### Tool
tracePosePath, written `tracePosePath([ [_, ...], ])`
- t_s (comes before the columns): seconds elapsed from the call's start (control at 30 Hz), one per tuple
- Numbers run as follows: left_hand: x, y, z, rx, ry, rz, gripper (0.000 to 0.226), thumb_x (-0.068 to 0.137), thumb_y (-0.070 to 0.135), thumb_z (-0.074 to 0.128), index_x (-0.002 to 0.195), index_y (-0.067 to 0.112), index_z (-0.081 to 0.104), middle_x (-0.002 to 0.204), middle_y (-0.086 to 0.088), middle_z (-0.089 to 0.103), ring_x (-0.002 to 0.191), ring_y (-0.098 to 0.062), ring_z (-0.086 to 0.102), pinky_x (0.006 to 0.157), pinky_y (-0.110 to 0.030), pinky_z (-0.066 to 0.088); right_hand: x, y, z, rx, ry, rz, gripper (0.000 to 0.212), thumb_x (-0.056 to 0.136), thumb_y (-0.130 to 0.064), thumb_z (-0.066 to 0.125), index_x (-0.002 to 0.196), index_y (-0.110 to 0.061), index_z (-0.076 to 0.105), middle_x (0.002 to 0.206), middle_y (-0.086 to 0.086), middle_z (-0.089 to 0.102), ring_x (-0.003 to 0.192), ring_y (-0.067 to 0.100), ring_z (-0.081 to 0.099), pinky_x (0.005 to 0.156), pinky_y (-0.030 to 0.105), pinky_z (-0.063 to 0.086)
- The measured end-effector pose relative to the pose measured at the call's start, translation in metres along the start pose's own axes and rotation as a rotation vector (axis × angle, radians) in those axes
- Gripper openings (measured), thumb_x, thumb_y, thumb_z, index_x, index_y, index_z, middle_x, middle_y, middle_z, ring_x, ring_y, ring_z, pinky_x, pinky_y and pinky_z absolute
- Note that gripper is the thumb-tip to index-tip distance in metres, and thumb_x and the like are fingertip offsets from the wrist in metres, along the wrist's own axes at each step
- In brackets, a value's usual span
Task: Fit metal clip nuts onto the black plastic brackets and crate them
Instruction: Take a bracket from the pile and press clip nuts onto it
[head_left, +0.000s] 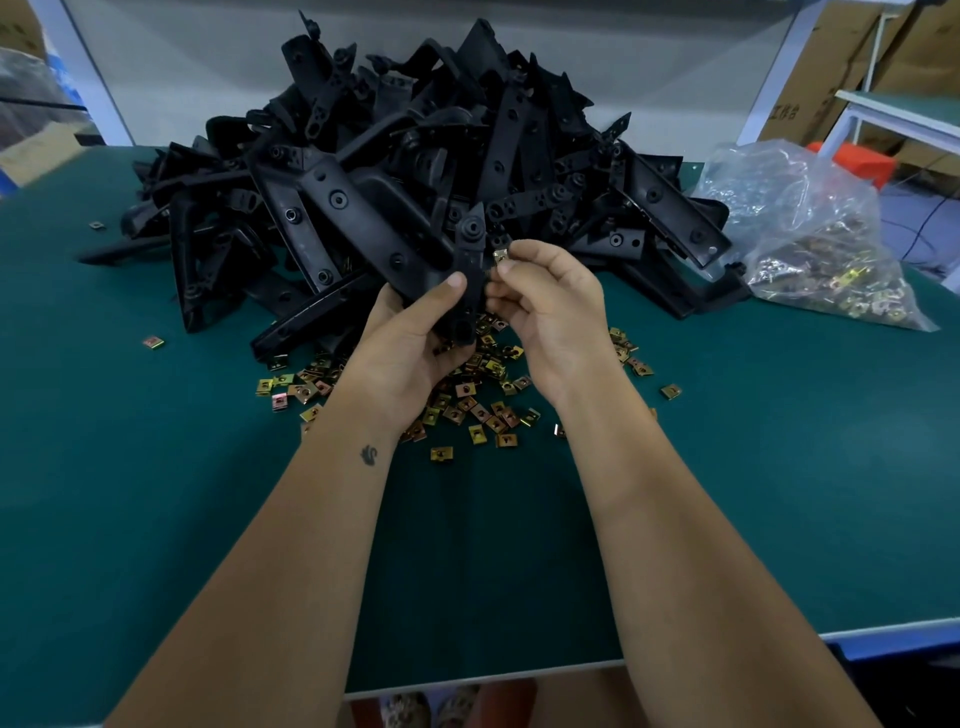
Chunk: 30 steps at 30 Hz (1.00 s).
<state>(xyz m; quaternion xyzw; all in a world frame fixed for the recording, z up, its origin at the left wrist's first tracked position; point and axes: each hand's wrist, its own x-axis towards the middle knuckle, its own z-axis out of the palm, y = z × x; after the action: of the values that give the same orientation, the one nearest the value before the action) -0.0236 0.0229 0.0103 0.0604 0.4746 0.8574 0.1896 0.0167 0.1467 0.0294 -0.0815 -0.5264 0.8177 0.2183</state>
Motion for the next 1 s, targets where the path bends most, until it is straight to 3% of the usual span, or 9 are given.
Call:
tracePosePath([
  [0.23, -0.0021, 0.0013, 0.0015, 0.013, 0.006, 0.002, 0.051, 0.092, 0.020, 0.068, 0.138, 0.014, 0.049, 0.124, -0.002, 0.067, 0.108, -0.020, 0.064, 0.068, -0.030, 0.055, -0.0016, -0.0007, 0.0003, -0.045, -0.055, 0.012, 0.016, 0.089, 0.006, 0.061, 0.089, -0.007, 0.070, 0.080, 0.003, 0.067, 0.069, 0.011, 0.062, 0.069, 0.025, 0.053],
  [0.63, -0.0009, 0.0000, 0.0011, 0.050, -0.004, 0.010, 0.047, 0.090, 0.020, 0.070, 0.132, 0.018, 0.051, 0.129, -0.002, 0.065, 0.113, -0.020, 0.063, 0.068, -0.029, 0.055, 0.0001, 0.0013, -0.0008, 0.030, -0.031, 0.036, 0.012, 0.088, 0.006, 0.063, 0.093, -0.003, 0.069, 0.082, 0.007, 0.068, 0.069, 0.012, 0.063, 0.066, 0.024, 0.054],
  [0.73, -0.0003, -0.0008, 0.0004, 0.061, -0.012, 0.028, 0.044, 0.089, 0.020, 0.071, 0.129, 0.020, 0.052, 0.131, 0.000, 0.064, 0.119, -0.020, 0.062, 0.068, -0.029, 0.056, -0.0006, 0.0018, -0.0012, 0.037, -0.030, 0.057, 0.011, 0.089, 0.003, 0.063, 0.091, -0.006, 0.070, 0.088, 0.009, 0.069, 0.079, 0.017, 0.064, 0.070, 0.025, 0.054],
  [0.83, -0.0008, -0.0028, 0.0007, 0.121, -0.026, 0.077, 0.040, 0.091, 0.020, 0.069, 0.126, 0.023, 0.049, 0.130, 0.003, 0.064, 0.120, -0.017, 0.062, 0.072, -0.028, 0.057, -0.0015, 0.0023, 0.0001, 0.066, -0.008, 0.059, 0.012, 0.089, 0.003, 0.063, 0.089, -0.007, 0.070, 0.088, 0.008, 0.069, 0.085, 0.020, 0.064, 0.078, 0.028, 0.052],
  [0.93, -0.0019, -0.0052, 0.0019, 0.196, -0.043, 0.132, 0.044, 0.092, 0.019, 0.068, 0.130, 0.023, 0.045, 0.128, 0.006, 0.065, 0.115, -0.010, 0.064, 0.076, -0.028, 0.058, -0.0035, 0.0039, 0.0045, 0.099, 0.004, 0.043, 0.014, 0.089, 0.006, 0.062, 0.085, -0.006, 0.068, 0.077, 0.002, 0.070, 0.075, 0.012, 0.066, 0.073, 0.023, 0.053],
  [1.0, -0.0023, -0.0065, 0.0027, 0.224, -0.053, 0.149, 0.048, 0.093, 0.018, 0.068, 0.134, 0.023, 0.043, 0.126, 0.009, 0.066, 0.112, -0.005, 0.065, 0.087, -0.035, 0.058, -0.0054, 0.0059, 0.0081, 0.131, 0.003, 0.039, 0.017, 0.088, 0.008, 0.062, 0.081, -0.006, 0.067, 0.073, 0.000, 0.071, 0.071, 0.009, 0.067, 0.069, 0.021, 0.054],
])
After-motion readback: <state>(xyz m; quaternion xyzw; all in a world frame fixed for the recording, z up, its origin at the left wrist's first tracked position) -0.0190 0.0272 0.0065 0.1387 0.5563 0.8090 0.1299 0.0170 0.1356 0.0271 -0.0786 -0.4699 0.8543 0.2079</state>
